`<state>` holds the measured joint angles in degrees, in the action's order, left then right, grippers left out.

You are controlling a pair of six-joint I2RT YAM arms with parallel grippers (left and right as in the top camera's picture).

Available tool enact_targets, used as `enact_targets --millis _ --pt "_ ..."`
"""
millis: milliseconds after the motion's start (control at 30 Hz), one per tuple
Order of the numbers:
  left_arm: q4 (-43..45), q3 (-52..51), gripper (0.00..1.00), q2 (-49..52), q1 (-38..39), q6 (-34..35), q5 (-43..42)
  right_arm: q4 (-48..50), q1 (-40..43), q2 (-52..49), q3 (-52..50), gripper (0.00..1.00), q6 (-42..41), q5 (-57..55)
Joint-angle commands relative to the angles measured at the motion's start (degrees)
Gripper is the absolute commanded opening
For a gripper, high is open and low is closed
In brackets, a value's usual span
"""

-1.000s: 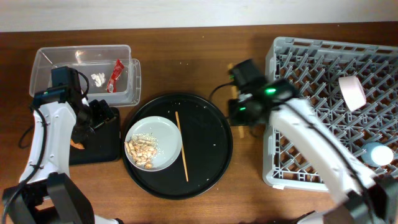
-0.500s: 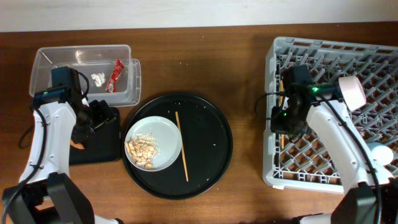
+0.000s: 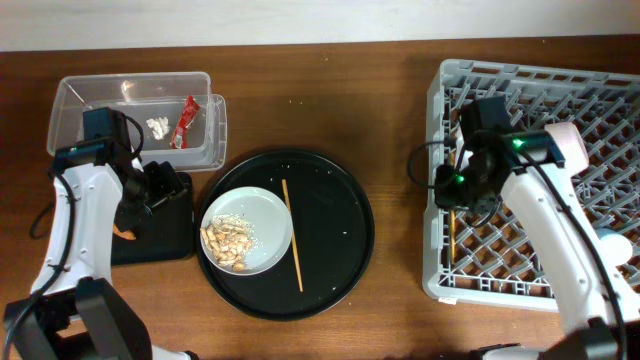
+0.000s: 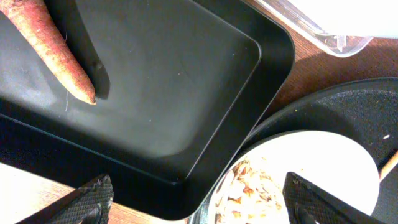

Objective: Sort waste into correct bins and load items into the dishwasher rack
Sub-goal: 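Move the right gripper back to the remaining chopstick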

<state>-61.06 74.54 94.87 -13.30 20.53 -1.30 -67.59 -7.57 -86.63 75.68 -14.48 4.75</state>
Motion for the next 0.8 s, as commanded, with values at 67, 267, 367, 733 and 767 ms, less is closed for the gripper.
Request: enact_targets --millis 67,267,367,733,767 --pt "-0.13 0.17 0.87 -0.07 -0.09 -0.92 0.17 4.02 -13.62 -2.12 1.36 0.48 0.74 6.23" --pt "-0.13 0.17 0.87 -0.07 -0.09 -0.92 0.15 11.5 -30.75 -13.99 1.36 0.52 -3.98 5.22" --pt "-0.13 0.17 0.87 -0.07 -0.09 -0.92 0.17 15.65 -35.36 -19.26 1.36 0.53 -8.59 5.14" --pt "-0.13 0.17 0.87 -0.07 -0.09 -0.92 0.17 21.16 -42.4 -27.98 1.38 0.53 -19.34 1.84" --pt "-0.13 0.17 0.87 -0.07 -0.09 -0.92 0.17 21.18 -42.64 -27.98 1.36 0.53 -20.2 0.76"
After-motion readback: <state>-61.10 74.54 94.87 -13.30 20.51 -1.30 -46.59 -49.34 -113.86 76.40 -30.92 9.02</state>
